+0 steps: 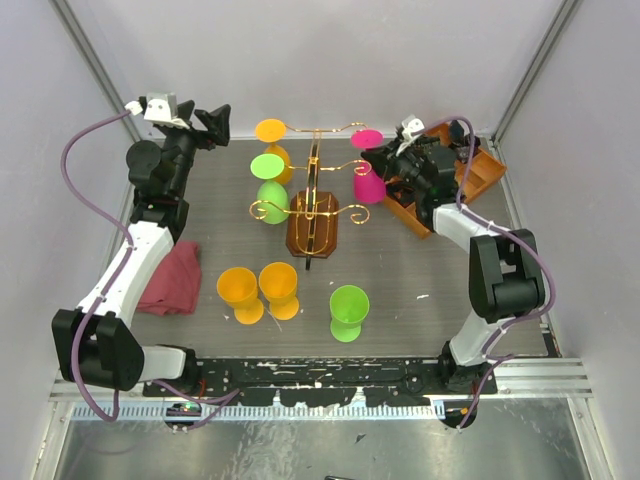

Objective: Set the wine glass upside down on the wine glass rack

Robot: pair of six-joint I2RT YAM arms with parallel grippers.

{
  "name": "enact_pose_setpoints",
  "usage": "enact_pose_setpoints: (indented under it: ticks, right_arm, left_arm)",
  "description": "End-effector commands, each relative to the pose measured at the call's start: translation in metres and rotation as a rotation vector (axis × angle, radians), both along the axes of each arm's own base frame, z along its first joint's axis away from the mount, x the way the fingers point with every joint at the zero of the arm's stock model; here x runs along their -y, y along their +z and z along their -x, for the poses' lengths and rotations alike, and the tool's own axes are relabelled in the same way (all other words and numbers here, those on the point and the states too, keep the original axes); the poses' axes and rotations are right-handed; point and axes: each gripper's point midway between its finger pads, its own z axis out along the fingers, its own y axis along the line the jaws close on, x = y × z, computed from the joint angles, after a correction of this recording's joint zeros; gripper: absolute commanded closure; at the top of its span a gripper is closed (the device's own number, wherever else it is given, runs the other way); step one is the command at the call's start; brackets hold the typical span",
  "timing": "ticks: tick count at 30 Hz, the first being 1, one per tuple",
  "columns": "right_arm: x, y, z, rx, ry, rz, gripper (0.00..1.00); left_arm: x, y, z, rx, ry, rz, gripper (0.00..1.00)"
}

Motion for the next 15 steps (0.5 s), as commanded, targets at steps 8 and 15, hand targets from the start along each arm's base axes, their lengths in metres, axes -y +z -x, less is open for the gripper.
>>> enact_pose_setpoints:
  ticks: [8,15]
  right_arm:
    - [-0.009,0.044,-0.013,0.153,0.044,-0.045,0.99]
    - [-0.014,0.044,-0.021,0.149,0.066,-0.066,0.99]
  left_arm:
    - [-0.007,0.009,0.0,0.035,0.024,-0.021,0.13]
    - [-0.009,0.006,-0.001,0.03,0.027,-0.022,0.13]
